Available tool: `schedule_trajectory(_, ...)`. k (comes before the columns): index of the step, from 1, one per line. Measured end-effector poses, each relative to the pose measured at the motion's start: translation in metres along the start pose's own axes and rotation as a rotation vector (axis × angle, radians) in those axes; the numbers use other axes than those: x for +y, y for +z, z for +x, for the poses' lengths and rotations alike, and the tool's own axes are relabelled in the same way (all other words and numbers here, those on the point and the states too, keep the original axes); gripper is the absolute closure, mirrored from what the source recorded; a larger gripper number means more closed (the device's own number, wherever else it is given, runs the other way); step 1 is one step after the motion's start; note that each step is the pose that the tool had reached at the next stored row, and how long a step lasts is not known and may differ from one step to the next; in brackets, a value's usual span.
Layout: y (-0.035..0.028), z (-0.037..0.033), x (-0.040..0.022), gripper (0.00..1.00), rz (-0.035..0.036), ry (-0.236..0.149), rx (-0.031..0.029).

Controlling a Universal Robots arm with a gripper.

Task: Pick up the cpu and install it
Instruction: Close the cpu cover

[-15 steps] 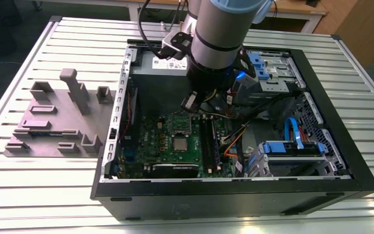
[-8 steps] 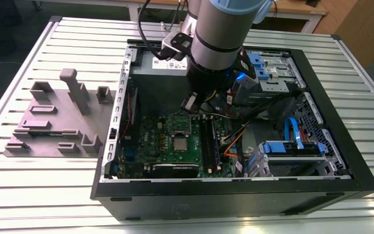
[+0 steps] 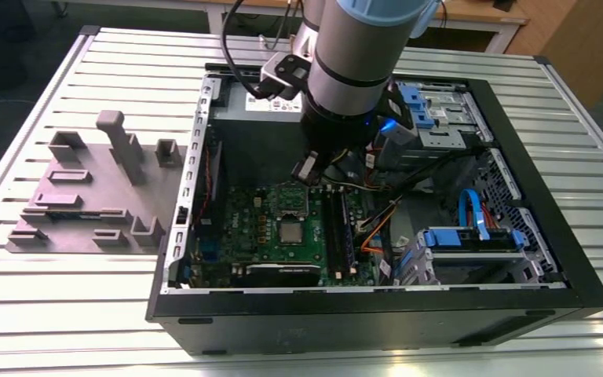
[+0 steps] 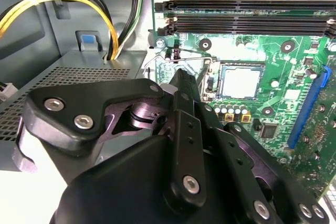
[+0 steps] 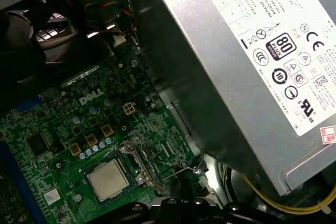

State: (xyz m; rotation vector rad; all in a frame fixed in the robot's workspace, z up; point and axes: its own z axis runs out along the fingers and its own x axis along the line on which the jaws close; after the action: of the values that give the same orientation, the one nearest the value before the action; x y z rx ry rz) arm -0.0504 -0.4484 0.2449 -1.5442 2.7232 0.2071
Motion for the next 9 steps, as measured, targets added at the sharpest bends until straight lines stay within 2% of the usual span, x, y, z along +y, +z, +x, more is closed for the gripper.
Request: schedule_trajectory(9, -0.0004, 0.0026, -0.0015, 0.9, 0.0, 0.0, 0.0002)
